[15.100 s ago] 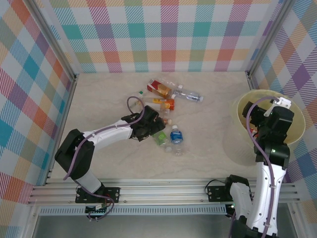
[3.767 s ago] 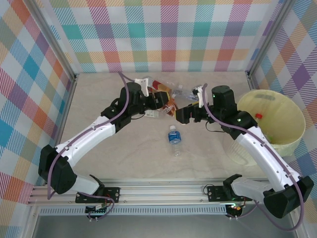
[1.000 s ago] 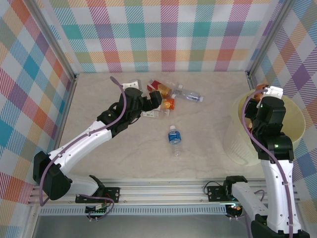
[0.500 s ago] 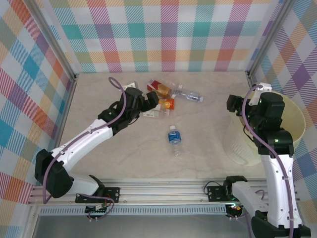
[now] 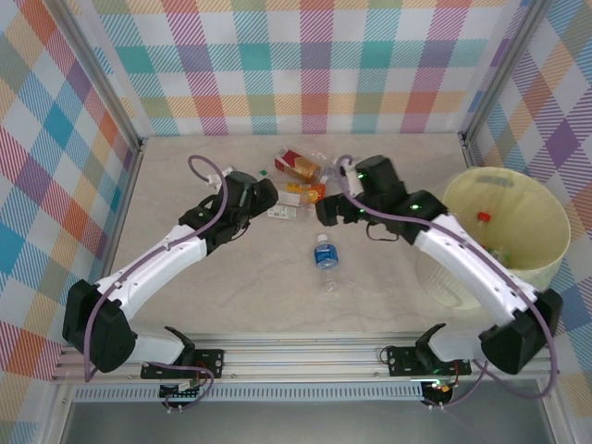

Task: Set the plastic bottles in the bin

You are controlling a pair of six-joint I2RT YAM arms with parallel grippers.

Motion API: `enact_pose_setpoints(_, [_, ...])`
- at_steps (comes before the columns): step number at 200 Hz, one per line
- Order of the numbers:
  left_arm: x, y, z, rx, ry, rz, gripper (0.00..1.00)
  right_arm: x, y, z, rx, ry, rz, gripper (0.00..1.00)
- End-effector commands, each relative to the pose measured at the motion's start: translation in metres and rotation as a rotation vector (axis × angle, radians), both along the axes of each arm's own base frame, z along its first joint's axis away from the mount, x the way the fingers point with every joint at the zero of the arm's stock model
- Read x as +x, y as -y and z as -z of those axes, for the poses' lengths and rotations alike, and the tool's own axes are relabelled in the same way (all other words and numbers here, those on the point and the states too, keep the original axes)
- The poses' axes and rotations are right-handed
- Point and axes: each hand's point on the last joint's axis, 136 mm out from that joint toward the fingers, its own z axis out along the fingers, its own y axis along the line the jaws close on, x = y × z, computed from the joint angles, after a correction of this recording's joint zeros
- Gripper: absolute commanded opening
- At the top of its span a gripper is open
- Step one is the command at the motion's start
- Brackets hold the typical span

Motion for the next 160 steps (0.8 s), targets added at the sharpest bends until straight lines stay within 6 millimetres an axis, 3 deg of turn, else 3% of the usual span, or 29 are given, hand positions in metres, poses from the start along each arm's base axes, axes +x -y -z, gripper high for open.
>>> enact_pose_setpoints(1, [-0.007,-0.018,-0.005,-0.005,0.005,-0.062,1.0,-0.004,0.009,0.044,-0.029,-0.099,0.166,1.0])
enact_pose_setpoints(26, [-0.01,-0.023,-0.002,0.002,-0.009,-0.07,1.0,-0.023,0.0,0.094,-0.049,-0.208,0.193,1.0])
enact_pose_setpoints(62, [-0.012,-0.022,0.001,-0.012,-0.025,-0.064,1.0,-0.047,-0.014,0.144,-0.13,-0.295,0.16,1.0])
enact_pose_setpoints(108, [-0.017,-0.019,0.009,-0.022,-0.05,-0.043,1.0,-0.05,-0.026,0.181,-0.214,-0.302,0.15,0.97])
enact_pose_setpoints(134, [-0.018,-0.02,0.013,-0.015,-0.058,-0.044,1.0,-0.047,-0.028,0.192,-0.226,-0.3,0.163,0.85])
enact_pose_setpoints(160, [-0.017,-0.021,0.014,-0.009,-0.06,-0.044,1.0,-0.041,-0.028,0.188,-0.223,-0.263,0.155,0.73])
